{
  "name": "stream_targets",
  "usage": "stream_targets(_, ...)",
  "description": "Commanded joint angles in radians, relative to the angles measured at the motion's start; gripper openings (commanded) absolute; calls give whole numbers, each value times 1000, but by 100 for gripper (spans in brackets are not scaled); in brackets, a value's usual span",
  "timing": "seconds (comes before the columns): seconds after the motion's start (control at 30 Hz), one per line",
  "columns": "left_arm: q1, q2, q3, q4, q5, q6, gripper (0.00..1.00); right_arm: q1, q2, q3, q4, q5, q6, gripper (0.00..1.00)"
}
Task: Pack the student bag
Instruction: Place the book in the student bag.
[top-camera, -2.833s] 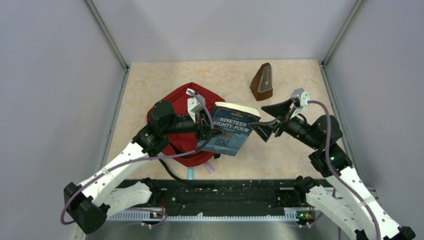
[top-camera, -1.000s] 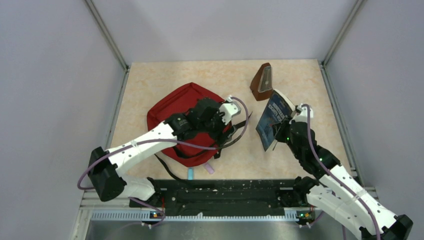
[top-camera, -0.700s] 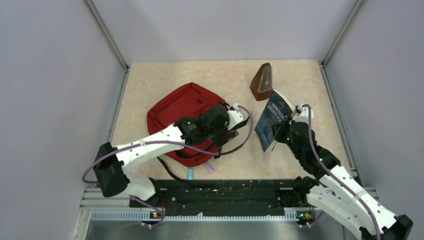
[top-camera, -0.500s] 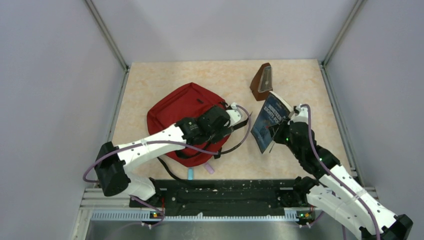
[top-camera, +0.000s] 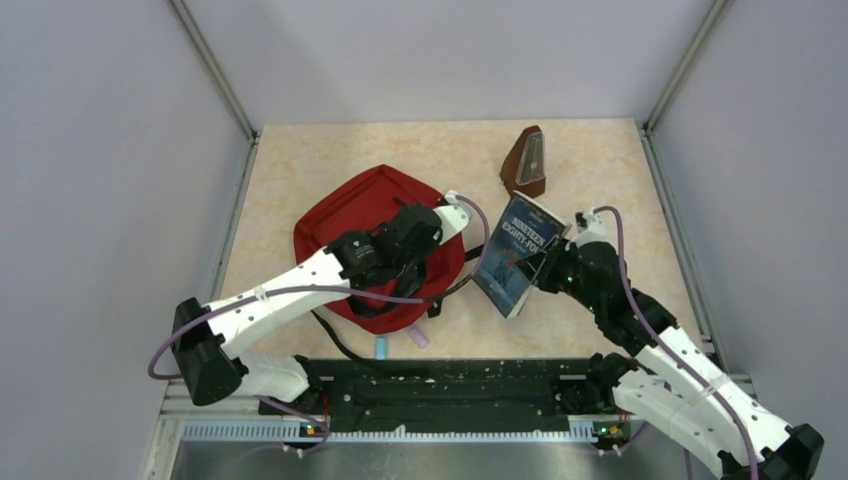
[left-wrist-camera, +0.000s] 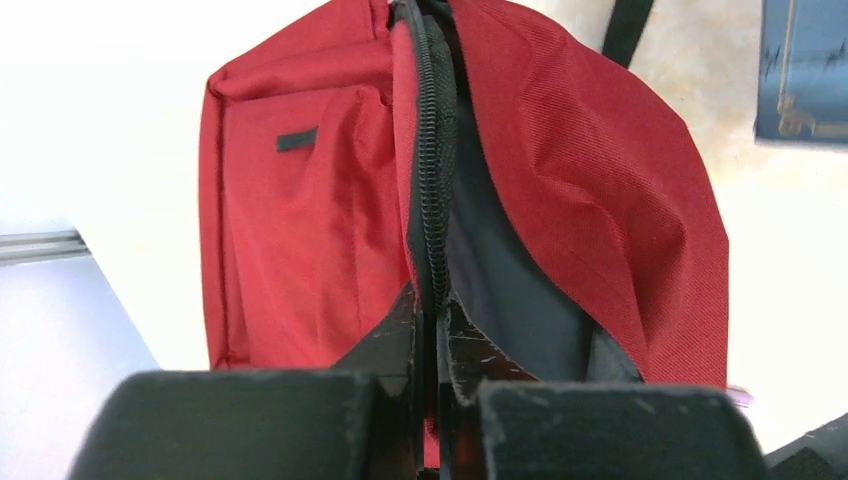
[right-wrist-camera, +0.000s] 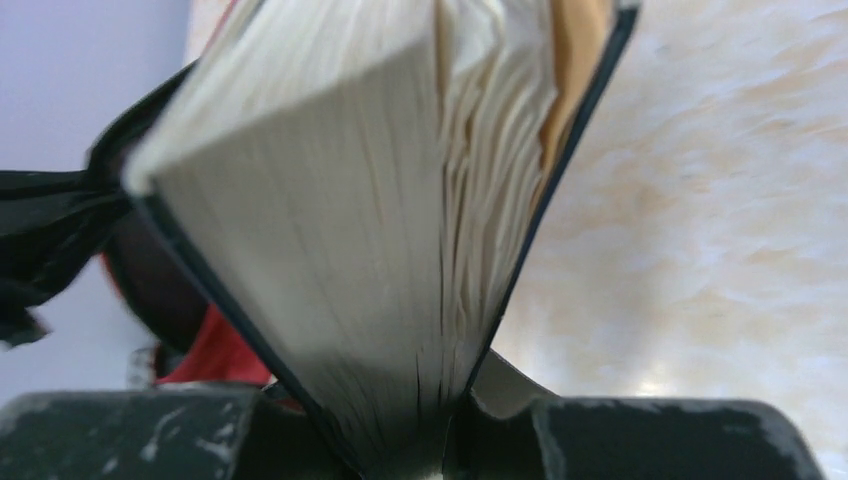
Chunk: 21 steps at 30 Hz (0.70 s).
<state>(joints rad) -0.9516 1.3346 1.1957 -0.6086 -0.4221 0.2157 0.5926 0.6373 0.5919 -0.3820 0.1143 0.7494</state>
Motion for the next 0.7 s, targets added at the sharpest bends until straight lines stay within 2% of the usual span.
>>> stream_targets(0.0,1,-77,69,67,-80,26,0,1,10,21,298,-207,179,0)
stream_targets(0.1,1,-124,107,124,-136,37,0,32,39,0,412,-245,270,0)
stream_targets(0.33,1,-198,125,253,-163,87,0,148,65,-74,623,-161,411,0)
stream_targets(0.57,1,-202,106,317,-176,116,0,354,188,-58,787,-20,422,0)
stream_targets(0.67,2,-228,63,363,-174,120,0,423,283,-20,812,-16,410,0)
